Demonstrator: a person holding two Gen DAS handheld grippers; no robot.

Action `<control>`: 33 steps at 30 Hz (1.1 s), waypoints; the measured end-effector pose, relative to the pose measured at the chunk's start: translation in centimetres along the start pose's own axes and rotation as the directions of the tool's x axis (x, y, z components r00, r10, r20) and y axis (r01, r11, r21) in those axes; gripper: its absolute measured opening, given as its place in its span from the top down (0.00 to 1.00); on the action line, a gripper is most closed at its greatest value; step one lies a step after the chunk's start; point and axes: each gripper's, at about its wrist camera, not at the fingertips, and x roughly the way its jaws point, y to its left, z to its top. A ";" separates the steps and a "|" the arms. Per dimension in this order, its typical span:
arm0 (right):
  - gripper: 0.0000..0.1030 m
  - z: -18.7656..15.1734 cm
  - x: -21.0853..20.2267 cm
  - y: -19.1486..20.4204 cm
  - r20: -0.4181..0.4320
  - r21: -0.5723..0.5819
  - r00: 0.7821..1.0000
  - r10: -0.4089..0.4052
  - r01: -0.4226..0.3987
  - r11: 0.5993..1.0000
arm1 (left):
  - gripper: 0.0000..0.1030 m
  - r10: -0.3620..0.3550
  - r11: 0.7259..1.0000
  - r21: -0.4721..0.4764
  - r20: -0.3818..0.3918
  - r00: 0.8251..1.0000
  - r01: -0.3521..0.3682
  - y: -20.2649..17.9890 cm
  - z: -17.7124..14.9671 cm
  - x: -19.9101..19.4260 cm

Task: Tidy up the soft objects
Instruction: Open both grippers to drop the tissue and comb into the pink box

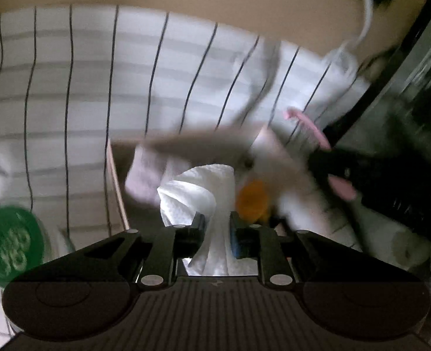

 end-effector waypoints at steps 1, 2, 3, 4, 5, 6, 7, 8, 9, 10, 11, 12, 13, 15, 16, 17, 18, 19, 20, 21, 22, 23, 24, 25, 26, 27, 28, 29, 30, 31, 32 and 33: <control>0.74 -0.3 0.8 -0.1 -0.012 0.015 1.000 0.021 -0.021 1.000 | 0.81 0.005 1.000 0.008 -0.003 1.000 -0.005 -0.2 -0.3 0.4; 0.71 -0.8 1.7 -0.2 -0.027 0.033 0.999 0.031 -0.031 0.999 | 0.81 -0.003 1.000 0.016 0.004 1.000 0.003 -0.3 -0.6 0.4; 0.70 -1.1 2.1 -0.4 -0.042 0.050 0.998 0.036 -0.033 0.998 | 0.80 -0.019 1.000 0.022 0.009 1.000 0.019 -0.3 -0.8 0.4; 0.68 -1.5 2.1 -0.5 -0.040 0.060 0.998 0.057 -0.054 0.997 | 0.80 -0.034 0.999 0.028 0.011 0.999 0.034 -0.4 -0.7 0.4; 0.63 -1.9 2.0 -0.5 -0.037 0.058 0.995 0.088 -0.086 0.995 | 0.80 -0.042 0.999 0.035 0.010 0.999 0.041 -0.4 -0.8 0.5; 0.62 -2.3 1.8 -0.3 -0.039 0.046 0.993 0.111 -0.109 0.993 | 0.80 -0.039 0.998 0.048 0.007 0.999 0.039 -0.6 -0.8 0.3; 0.60 -2.5 1.7 -0.1 -0.040 0.032 0.992 0.116 -0.115 0.993 | 0.80 -0.034 0.997 0.063 0.002 0.999 0.034 -0.8 -1.0 0.1; 0.60 -2.9 1.5 0.2 -0.038 0.018 0.993 0.112 -0.111 0.994 | 0.79 -0.034 0.996 0.081 -0.001 0.999 0.034 -0.9 -1.1 0.0; 0.60 -3.1 1.3 0.3 -0.039 0.013 0.994 0.106 -0.106 0.994 | 0.78 -0.036 0.995 0.096 0.001 0.999 0.036 -1.4 -0.9 -0.4; 0.60 -3.1 1.2 0.3 -0.040 0.017 0.994 0.102 -0.102 0.995 | 0.78 -0.038 0.992 0.118 0.010 0.999 0.037 -1.5 -1.0 -0.6; 0.60 -3.2 1.1 0.2 -0.042 0.028 0.994 0.097 -0.096 0.995 | 0.78 -0.044 0.989 0.139 0.021 0.999 0.041 -1.7 -1.1 -0.9; 0.60 -3.3 0.9 0.1 -0.043 0.039 0.995 0.089 -0.087 0.995 | 0.78 -0.056 0.987 0.151 0.029 0.998 0.051 -1.9 -1.1 -1.3; 0.60 -3.4 0.5 0.0 -0.041 0.046 0.996 0.077 -0.075 0.996 | 0.77 -0.067 0.987 0.152 0.036 0.997 0.060 -2.0 -1.1 -1.7; 0.60 -3.6 -0.3 0.0 -0.037 0.052 0.998 0.052 -0.051 0.997 | 0.76 -0.034 0.984 0.179 0.062 0.997 0.022 -2.1 -1.2 -2.2; 0.60 -3.7 -0.6 0.0 -0.035 0.053 0.999 0.041 -0.039 0.998 | 0.76 -0.039 0.980 0.198 0.091 0.995 0.020 -2.1 -1.4 -2.6; 0.60 -3.8 -1.0 0.0 -0.034 0.054 0.999 0.032 -0.030 0.998 | 0.73 -0.039 0.977 0.211 0.135 0.990 0.010 -2.1 -1.7 -3.1; 0.60 -4.0 -1.2 0.1 -0.036 0.054 0.999 0.023 -0.021 0.998 | 0.73 0.011 0.961 0.268 0.194 0.981 -0.064 -2.7 -2.2 -3.6; 0.60 -4.1 -1.5 0.2 -0.038 0.051 0.999 0.013 -0.011 0.999 | 0.72 0.017 0.938 0.332 0.247 0.969 -0.101 -3.3 -2.8 -4.0; 0.59 -4.3 -1.7 0.4 -0.038 0.047 0.999 0.006 -0.004 0.999 | 0.70 -0.050 0.940 0.340 0.256 0.965 -0.041 -3.1 -3.1 -4.3; 0.59 -4.5 -2.0 0.6 -0.038 0.042 0.999 -0.002 0.004 0.999 | 0.69 -0.076 0.944 0.328 0.268 0.960 -0.017 -2.8 -3.2 -4.6; 0.59 -4.6 -2.1 0.8 -0.038 0.036 0.999 -0.009 0.010 0.999 | 0.72 -0.044 0.943 0.327 0.280 0.959 -0.052 -3.0 -3.3 -4.6; 0.59 -4.8 -2.4 1.0 -0.038 0.032 0.999 -0.014 0.015 0.999 | 0.72 -0.063 0.951 0.308 0.269 0.961 -0.024 -2.6 -3.3 -4.5; 0.59 -5.0 -2.6 1.2 -0.038 0.029 0.999 -0.019 0.020 0.999 | 0.69 -0.096 0.966 0.255 0.242 0.965 0.032 -1.8 -3.0 -4.3; 0.59 -5.2 -2.8 1.3 -0.039 0.028 0.999 -0.021 0.022 0.999 | 0.71 -0.050 0.975 0.224 0.236 0.970 -0.005 -1.6 -2.9 -4.1; 0.59 -5.5 -3.0 1.4 -0.041 0.028 0.999 -0.023 0.024 0.999 | 0.71 -0.018 0.974 0.222 0.245 0.969 -0.038 -1.5 -3.0 -4.1; 0.59 -5.8 -3.3 1.5 -0.045 0.028 0.999 -0.026 0.028 0.999 | 0.71 -0.053 0.979 0.206 0.248 0.967 0.001 -1.0 -3.1 -4.3; 0.59 -6.0 -3.4 1.5 -0.049 0.027 0.998 -0.028 0.029 0.999 | 0.70 -0.098 0.989 0.136 0.239 0.966 0.066 0.0 -3.2 -4.6; 0.59 -6.3 -3.6 1.5 -0.054 0.029 0.998 -0.029 0.031 0.999 | 0.70 -0.111 0.993 0.074 0.250 0.962 0.096 0.7 -3.3 -5.0; 0.59 -6.7 -3.9 1.5 -0.059 0.033 0.998 -0.030 0.032 0.999 | 0.70 -0.108 0.994 0.044 0.279 0.954 0.099 1.2 -3.8 -5.6; 0.59 -7.3 -4.1 1.5 -0.068 0.038 0.997 -0.029 0.032 0.999 | 0.70 -0.084 0.996 0.044 0.304 0.949 0.074 1.3 -4.5 -6.4; 0.57 -7.9 -4.3 1.5 -0.076 0.045 0.997 -0.027 0.030 0.999 | 0.70 -0.050 0.998 0.056 0.324 0.945 0.033 1.1 -5.3 -7.1; 0.55 -8.5 -4.6 1.5 -0.083 0.053 0.996 -0.022 0.027 0.998 | 0.70 -0.028 0.998 0.068 0.332 0.943 0.005 1.0 -6.3 -7.7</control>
